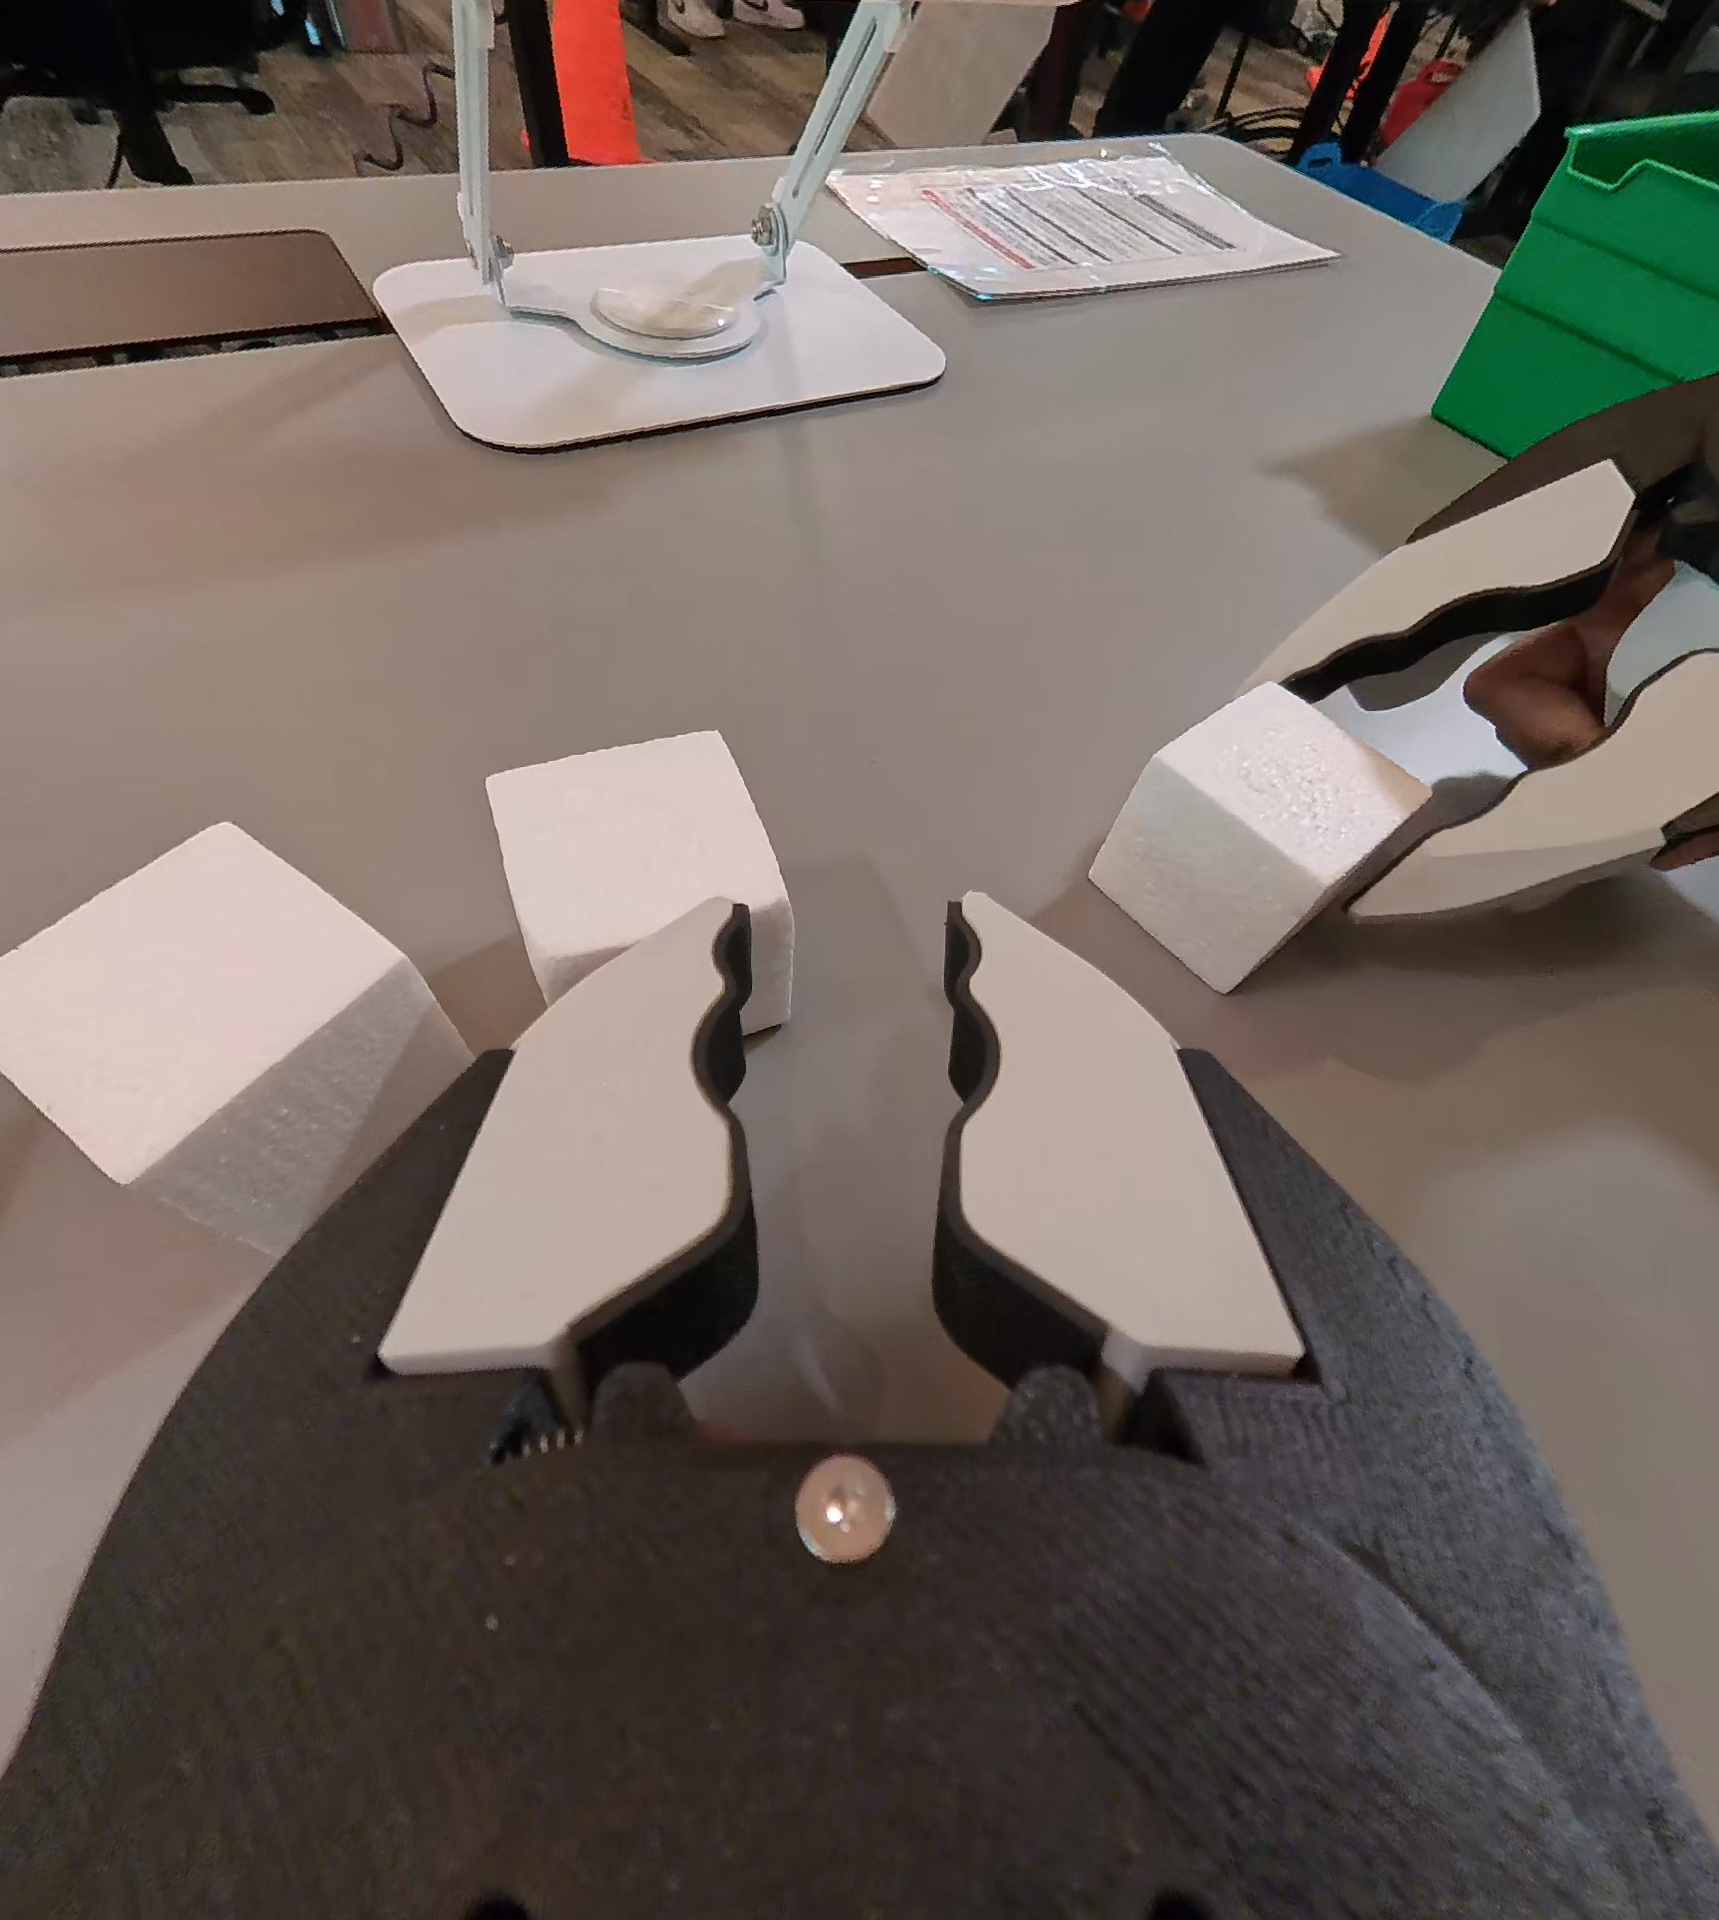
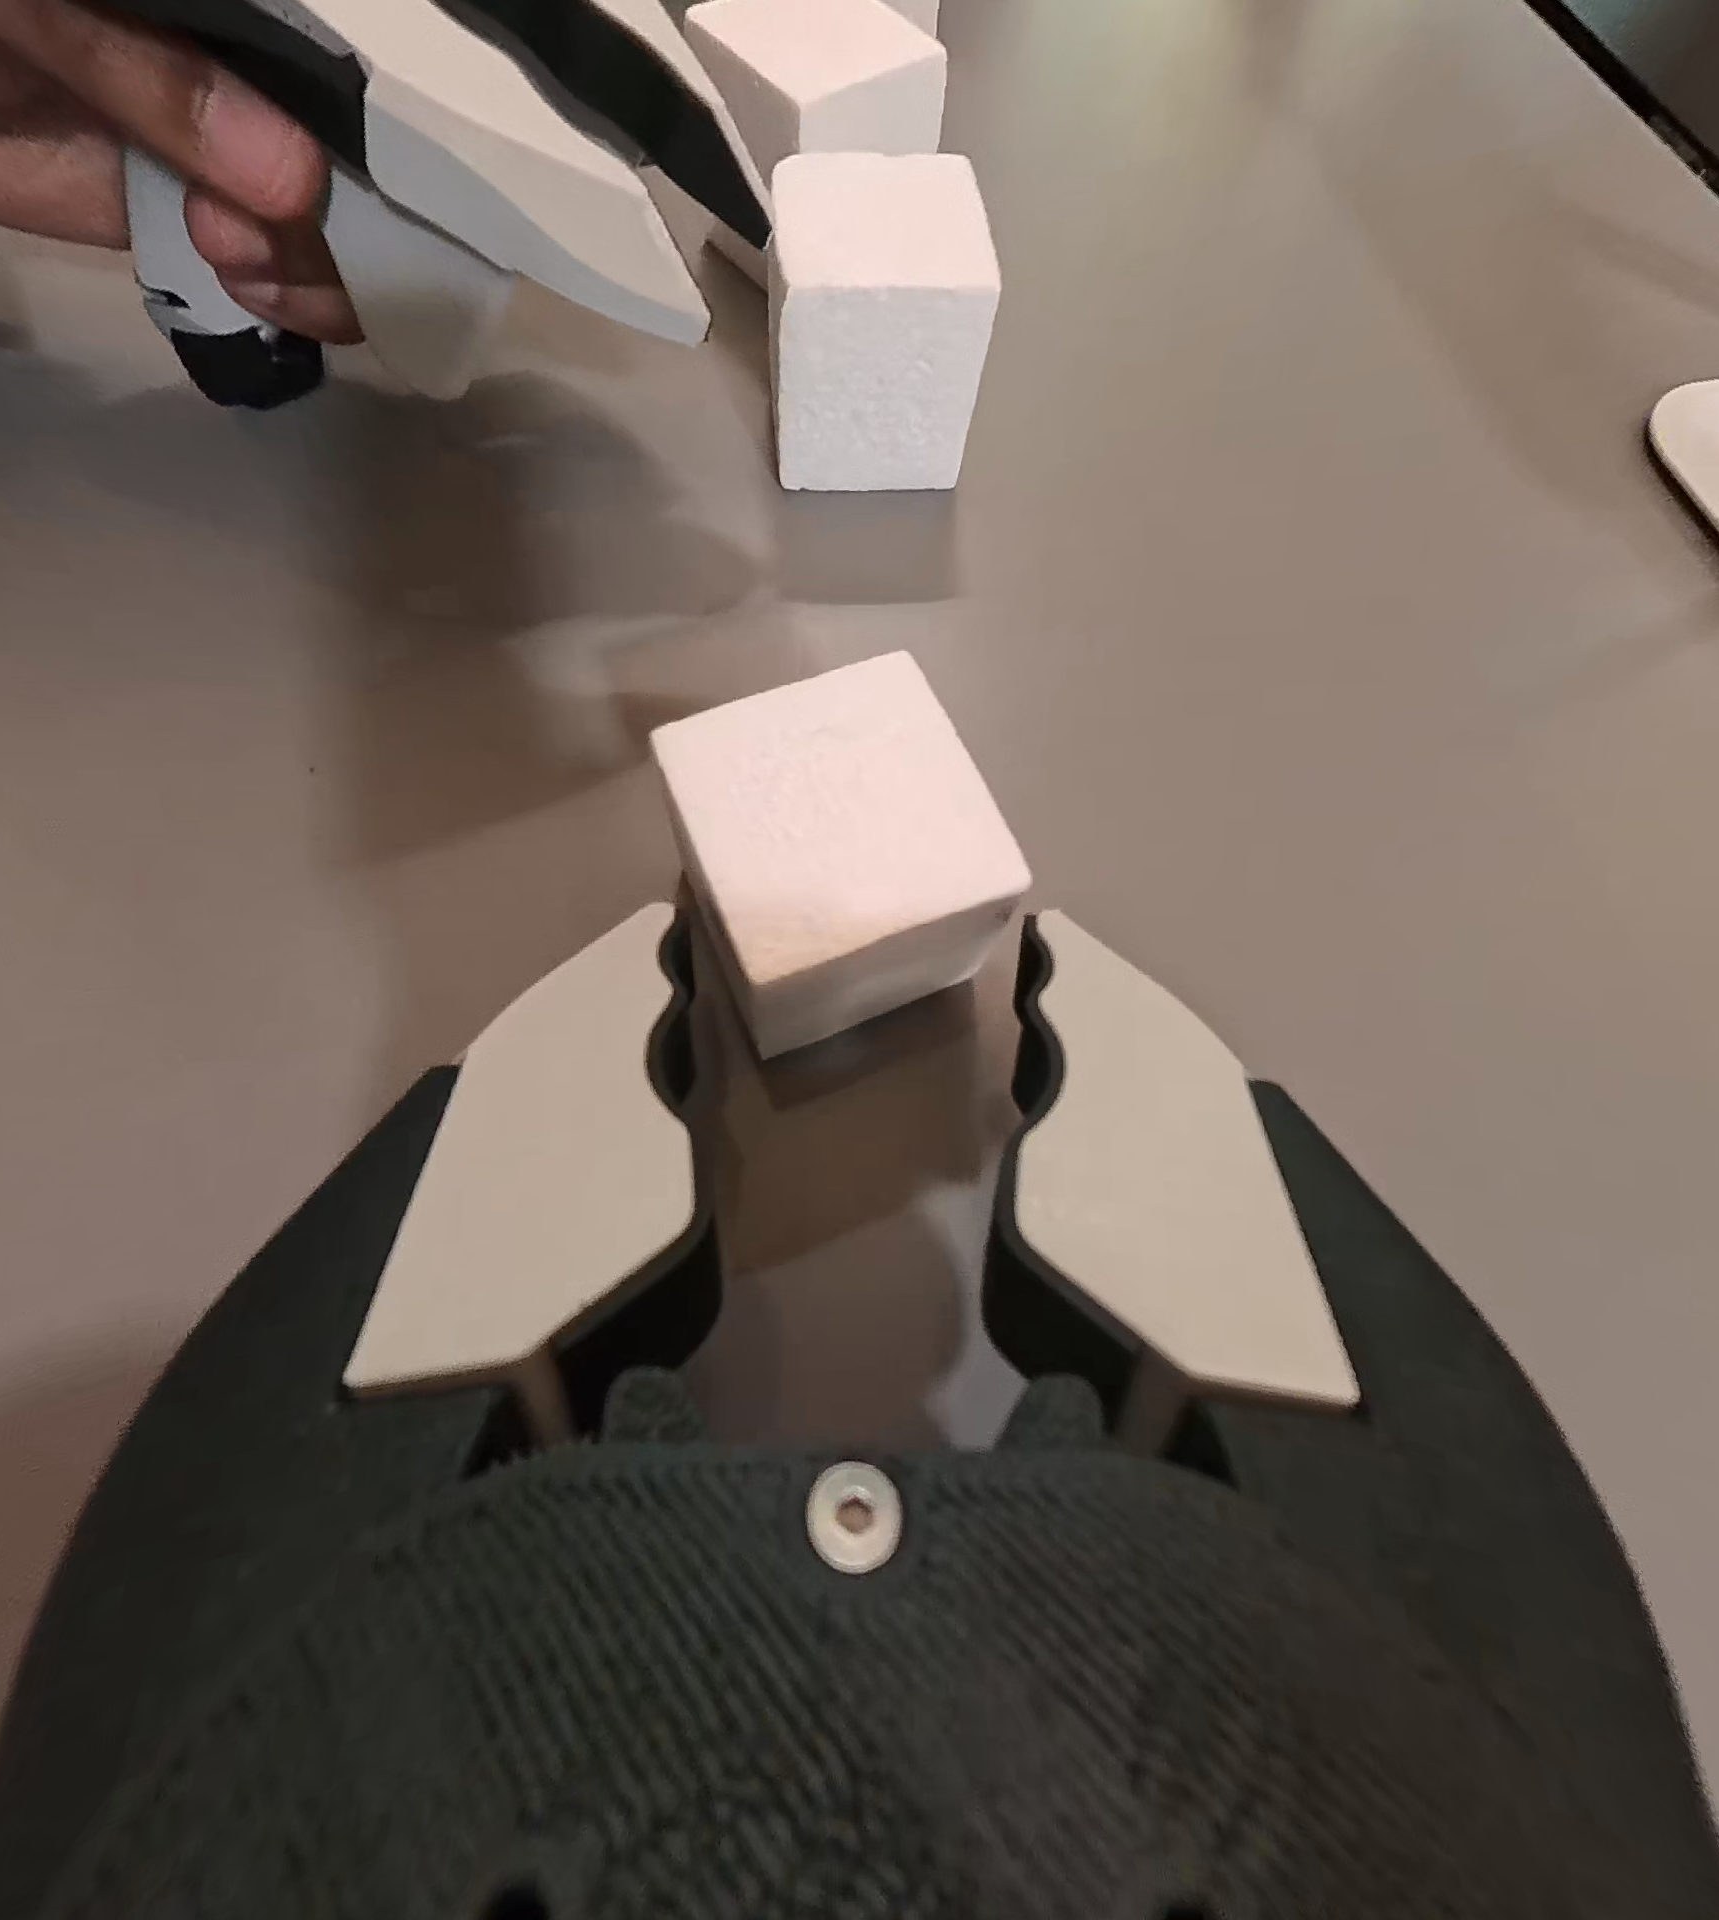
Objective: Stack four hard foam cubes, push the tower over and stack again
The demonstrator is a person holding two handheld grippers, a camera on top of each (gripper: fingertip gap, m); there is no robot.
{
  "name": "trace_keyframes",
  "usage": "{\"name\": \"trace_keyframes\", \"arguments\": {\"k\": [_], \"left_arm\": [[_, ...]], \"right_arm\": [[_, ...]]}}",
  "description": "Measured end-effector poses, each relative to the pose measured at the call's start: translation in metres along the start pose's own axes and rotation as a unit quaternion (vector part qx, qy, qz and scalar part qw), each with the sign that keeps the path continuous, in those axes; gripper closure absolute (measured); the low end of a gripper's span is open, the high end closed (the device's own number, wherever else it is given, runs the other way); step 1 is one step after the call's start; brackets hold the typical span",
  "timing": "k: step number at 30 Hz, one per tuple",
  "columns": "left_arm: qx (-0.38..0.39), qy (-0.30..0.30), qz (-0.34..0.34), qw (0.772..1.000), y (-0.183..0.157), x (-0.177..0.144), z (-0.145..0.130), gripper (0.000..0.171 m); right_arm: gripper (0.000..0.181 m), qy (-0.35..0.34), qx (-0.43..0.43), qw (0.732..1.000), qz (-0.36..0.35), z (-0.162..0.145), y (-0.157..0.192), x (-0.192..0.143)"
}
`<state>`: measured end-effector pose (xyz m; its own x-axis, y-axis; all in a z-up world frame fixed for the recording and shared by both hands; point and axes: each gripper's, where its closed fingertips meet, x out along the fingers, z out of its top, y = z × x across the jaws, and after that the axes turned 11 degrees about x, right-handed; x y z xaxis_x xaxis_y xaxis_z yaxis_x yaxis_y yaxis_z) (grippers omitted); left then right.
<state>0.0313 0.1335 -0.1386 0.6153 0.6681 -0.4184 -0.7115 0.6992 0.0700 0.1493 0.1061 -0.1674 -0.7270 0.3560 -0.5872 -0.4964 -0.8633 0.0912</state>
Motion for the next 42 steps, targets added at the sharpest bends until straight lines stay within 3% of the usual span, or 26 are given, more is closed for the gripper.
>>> {"name": "trace_keyframes", "arguments": {"k": [31, 42], "left_arm": [[0.002, 0.004, 0.000, 1.000, 0.000, 0.001, -0.001, 0.135], [0.002, 0.006, -0.001, 1.000, -0.001, 0.001, -0.001, 0.135]], "right_arm": [[0.126, 0.005, 0.008, 0.995, -0.098, 0.000, -0.022, 0.004], [0.126, 0.002, 0.029, 0.995, -0.100, 0.000, -0.021, 0.002]]}}
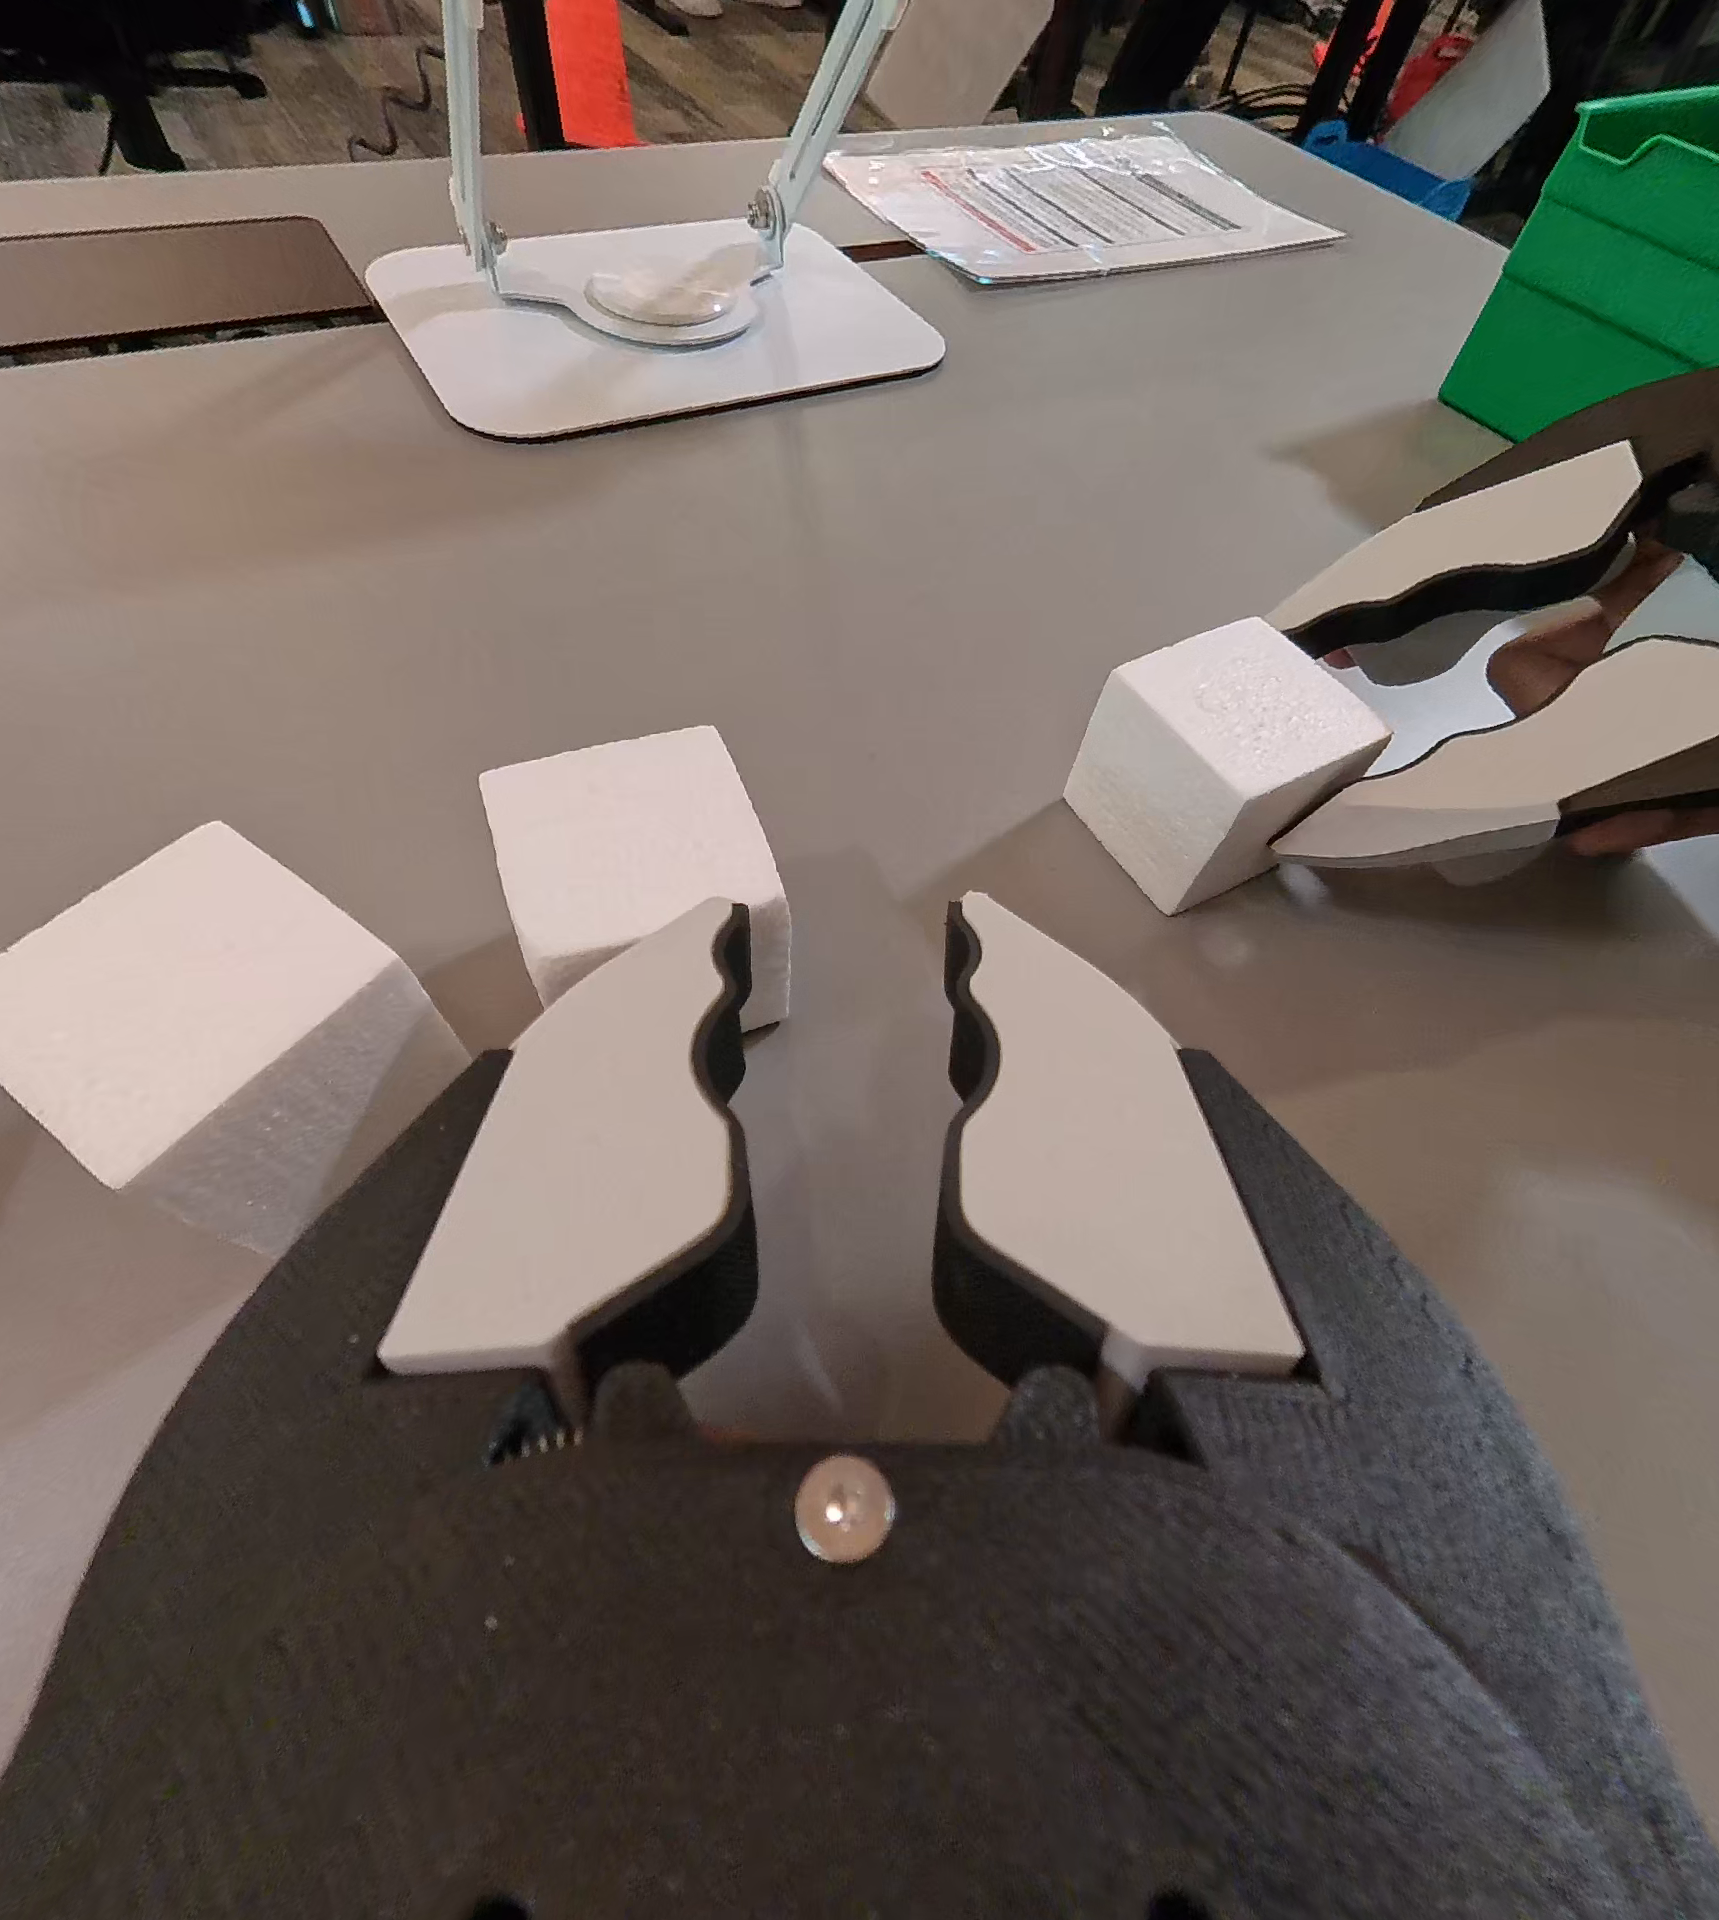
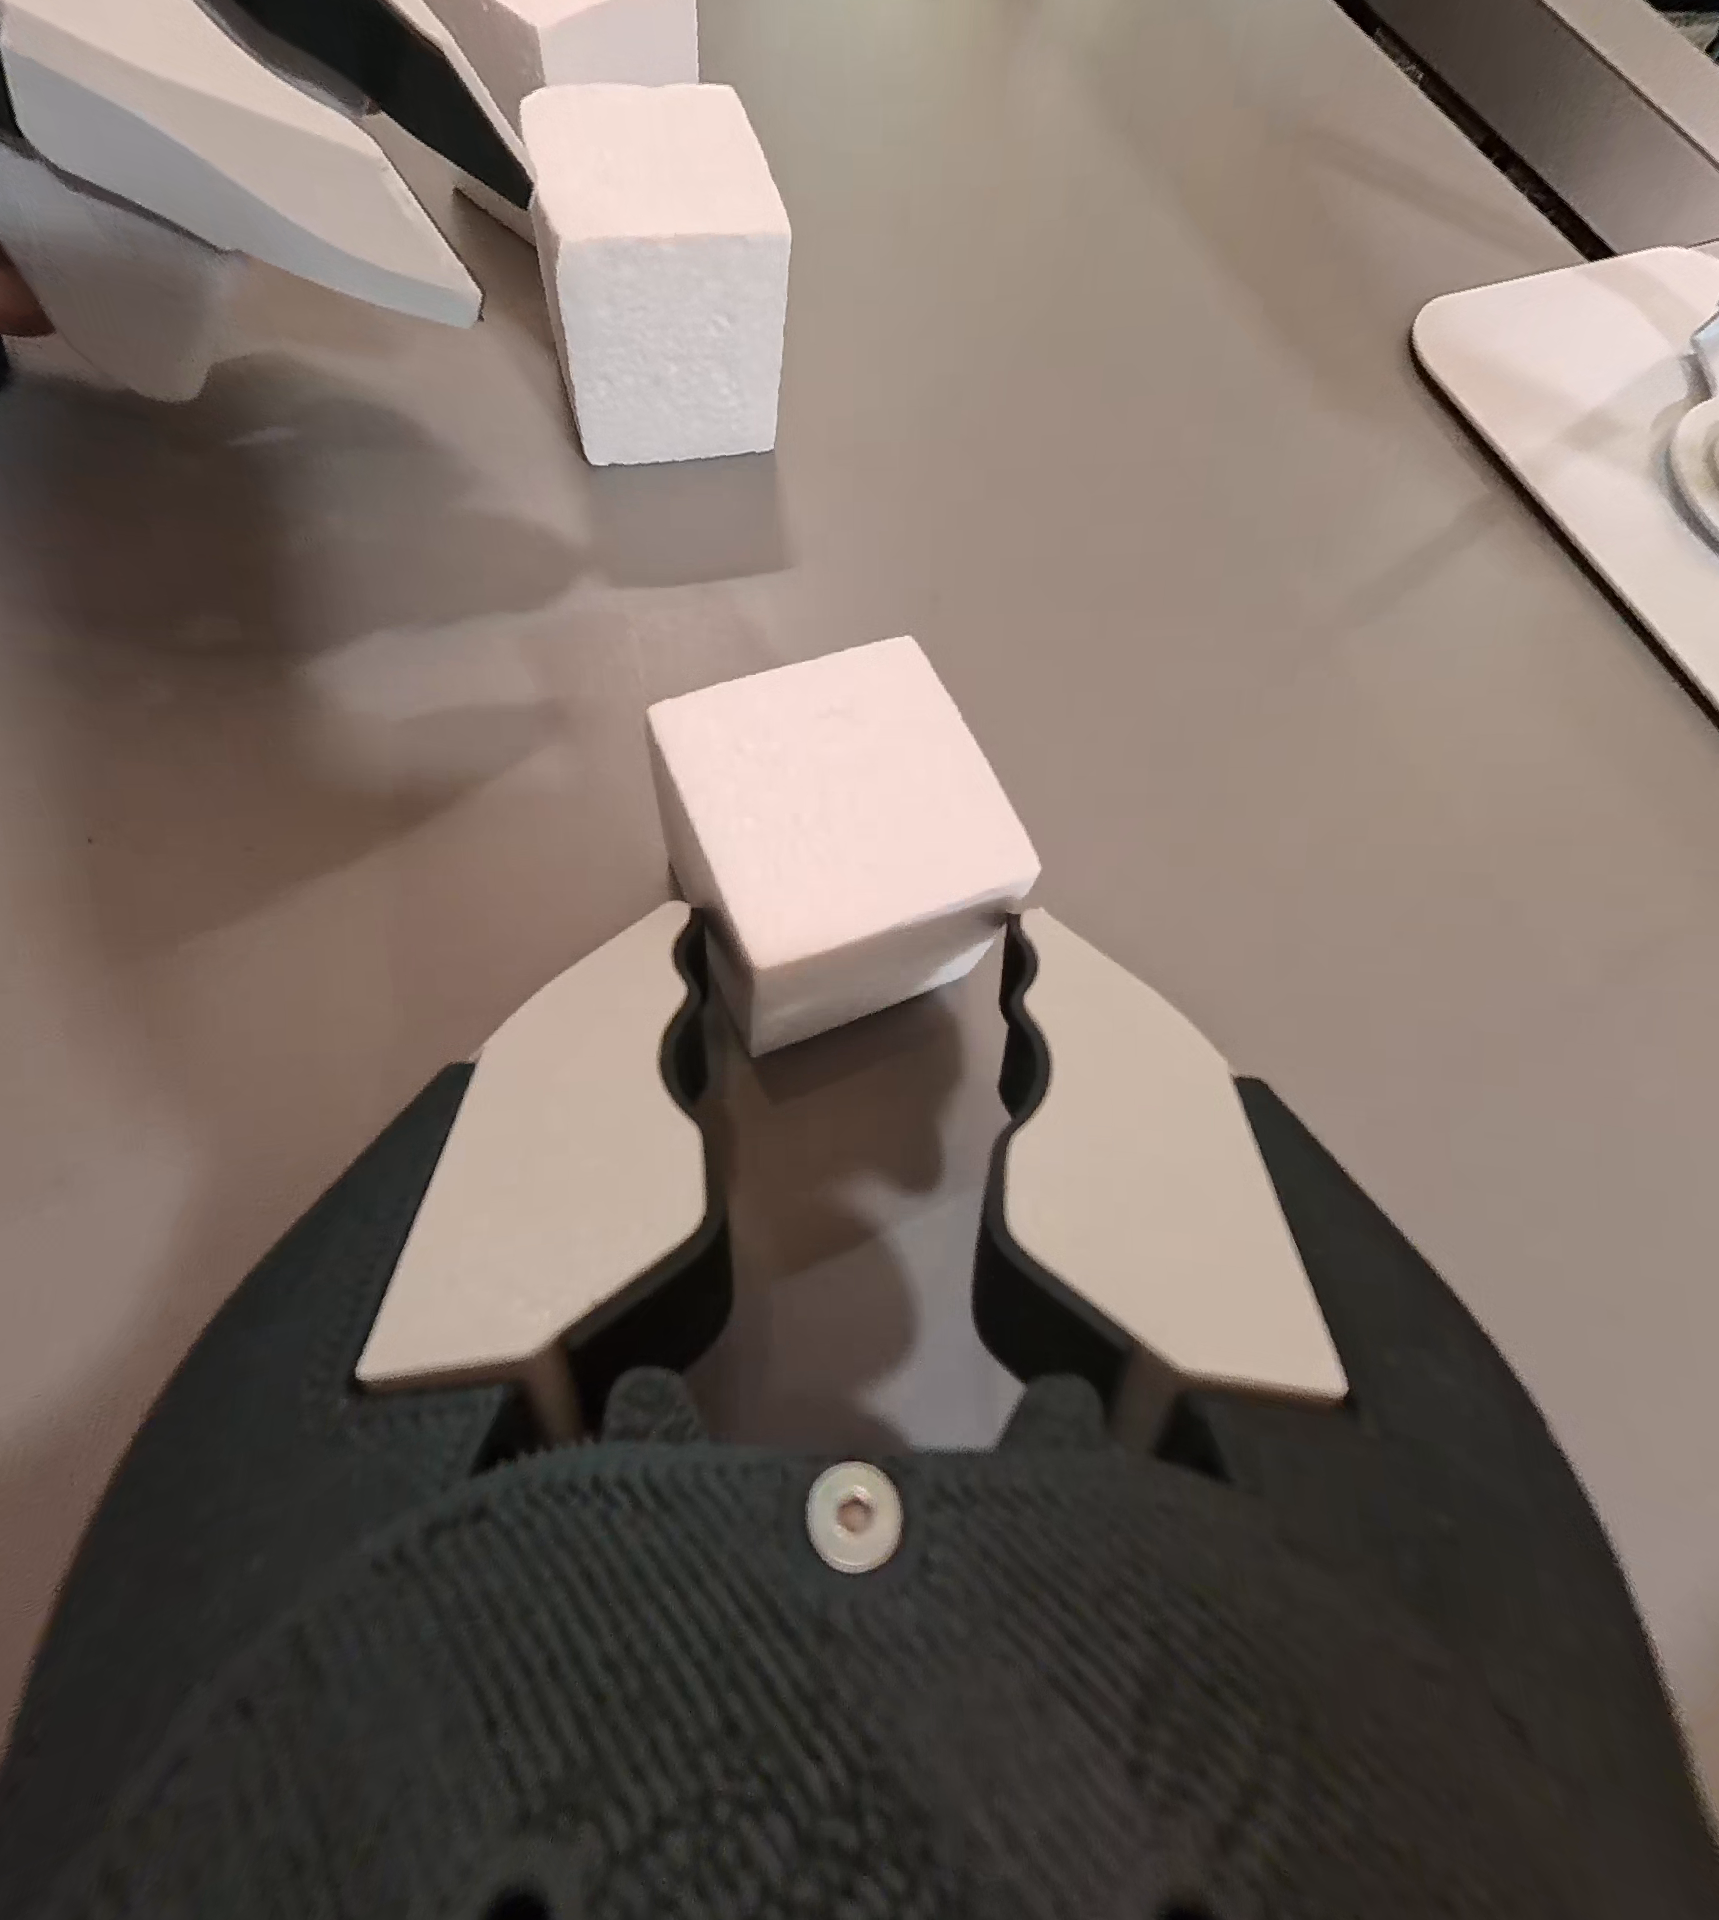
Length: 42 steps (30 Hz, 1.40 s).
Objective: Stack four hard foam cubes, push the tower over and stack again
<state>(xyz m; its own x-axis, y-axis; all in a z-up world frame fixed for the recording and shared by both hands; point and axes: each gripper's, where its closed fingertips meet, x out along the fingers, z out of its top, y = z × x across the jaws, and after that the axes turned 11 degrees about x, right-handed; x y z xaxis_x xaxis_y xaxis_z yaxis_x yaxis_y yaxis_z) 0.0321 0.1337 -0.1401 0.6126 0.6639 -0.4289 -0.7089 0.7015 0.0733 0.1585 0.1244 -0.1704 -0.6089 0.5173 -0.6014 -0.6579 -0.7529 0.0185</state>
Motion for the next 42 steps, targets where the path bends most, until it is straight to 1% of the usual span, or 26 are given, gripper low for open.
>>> {"name": "trace_keyframes", "arguments": {"k": [24, 29, 42], "left_arm": [[-0.001, 0.002, 0.000, 1.000, 0.000, 0.001, 0.000, 0.135], [-0.001, 0.002, -0.001, 1.000, 0.000, 0.001, 0.000, 0.135], [0.000, 0.006, -0.001, 1.000, 0.000, 0.001, -0.001, 0.135]], "right_arm": [[0.126, 0.007, 0.009, 1.000, -0.001, -0.002, 0.002, 0.000], [0.120, 0.010, 0.015, 1.000, 0.003, -0.004, 0.002, -0.001], [0.113, -0.030, 0.001, 1.000, -0.001, 0.010, 0.003, -0.003]]}}
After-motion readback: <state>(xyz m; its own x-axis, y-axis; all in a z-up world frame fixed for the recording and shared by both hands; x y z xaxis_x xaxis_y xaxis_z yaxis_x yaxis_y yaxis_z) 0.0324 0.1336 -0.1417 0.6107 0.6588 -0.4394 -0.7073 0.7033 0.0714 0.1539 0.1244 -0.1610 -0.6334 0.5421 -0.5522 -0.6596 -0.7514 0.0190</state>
